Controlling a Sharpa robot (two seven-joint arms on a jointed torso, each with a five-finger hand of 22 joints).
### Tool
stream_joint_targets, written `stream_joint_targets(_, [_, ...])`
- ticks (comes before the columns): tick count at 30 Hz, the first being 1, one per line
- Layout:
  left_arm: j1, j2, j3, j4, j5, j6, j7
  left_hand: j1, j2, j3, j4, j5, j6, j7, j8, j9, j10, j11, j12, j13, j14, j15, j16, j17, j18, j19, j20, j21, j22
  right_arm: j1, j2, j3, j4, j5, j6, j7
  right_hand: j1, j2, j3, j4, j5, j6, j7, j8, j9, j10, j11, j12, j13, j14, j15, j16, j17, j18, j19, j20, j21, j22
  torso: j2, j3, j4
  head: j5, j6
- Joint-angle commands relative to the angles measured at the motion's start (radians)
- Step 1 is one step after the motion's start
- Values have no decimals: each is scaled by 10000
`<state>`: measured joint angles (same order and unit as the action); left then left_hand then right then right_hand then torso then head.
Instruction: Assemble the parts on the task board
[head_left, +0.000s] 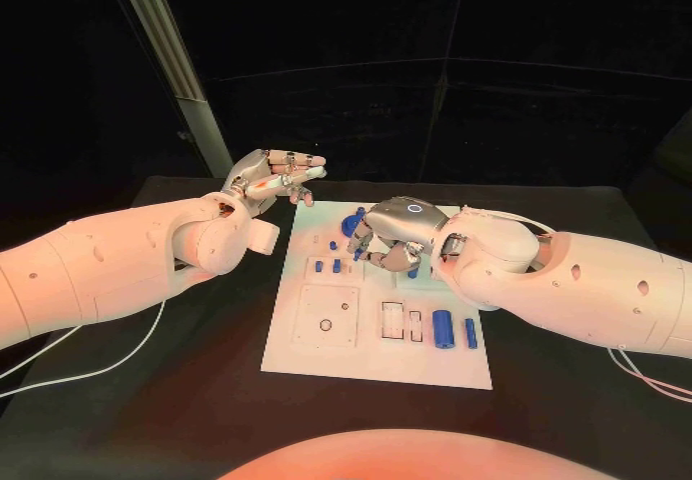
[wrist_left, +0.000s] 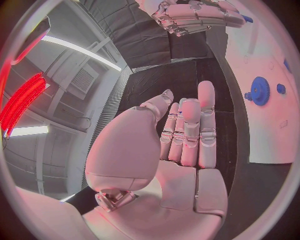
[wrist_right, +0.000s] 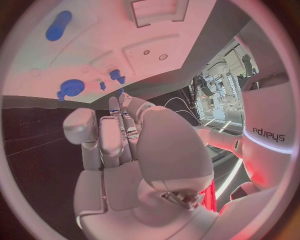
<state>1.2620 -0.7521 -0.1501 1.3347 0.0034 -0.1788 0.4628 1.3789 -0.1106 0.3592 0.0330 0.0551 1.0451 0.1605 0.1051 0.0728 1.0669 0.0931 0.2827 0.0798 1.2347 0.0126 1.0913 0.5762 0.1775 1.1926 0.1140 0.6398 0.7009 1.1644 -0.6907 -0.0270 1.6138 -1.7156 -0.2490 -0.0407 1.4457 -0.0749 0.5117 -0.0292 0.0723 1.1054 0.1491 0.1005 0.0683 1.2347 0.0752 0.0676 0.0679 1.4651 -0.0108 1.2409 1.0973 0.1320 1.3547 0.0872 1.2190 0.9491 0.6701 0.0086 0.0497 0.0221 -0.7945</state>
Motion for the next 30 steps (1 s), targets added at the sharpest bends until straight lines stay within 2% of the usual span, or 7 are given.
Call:
stream_joint_targets(1, [20,19,10,22,46,50,46,23,66,44,5,35,77,-18,52,11,58,2,64,-6,-52,-12,-37,-15,67,-74,-8,-57,-10,-55,65,-4,48,34,257,227,-115,10,61,-24,41,47,24,-27,12,71,10,-34,13,317,-20,35,-11,-193,4,-11,36,3,-11,0,-28,115,-72])
stream_joint_targets(7, [22,50,10,20,46,57,46,23,66,44,5,35,77,-18,52,11,58,2,64,-6,-52,-12,-37,-15,67,-74,-8,-57,-10,-361,306,-26,-57,-72,557,226,-128,7,66,-25,46,48,27,-30,12,70,11,-34,13,317,-18,39,-9,-195,5,-11,45,16,-14,15,-30,270,-155])
stream_joint_targets(13, [22,78,10,9,46,65,45,23,66,44,5,35,77,-18,52,11,58,2,64,-6,-52,-12,-37,-15,67,-74,-8,-57,-10,-639,536,-48,-195,-233,822,195,-166,-4,72,-25,44,47,33,-38,12,66,18,-35,13,314,-13,39,-18,-195,-3,-7,52,20,-7,18,-14,367,-225])
stream_joint_targets(30, [23,119,10,-21,46,83,38,23,66,44,5,35,77,-18,52,11,58,2,64,-6,-52,-12,-37,-15,67,-74,-8,-57,-10,-781,731,-82,-343,-521,1283,101,-225,-19,77,-25,16,44,36,-53,13,54,22,-37,13,309,-7,38,-34,-194,-20,0,58,19,-9,16,-29,502,-371])
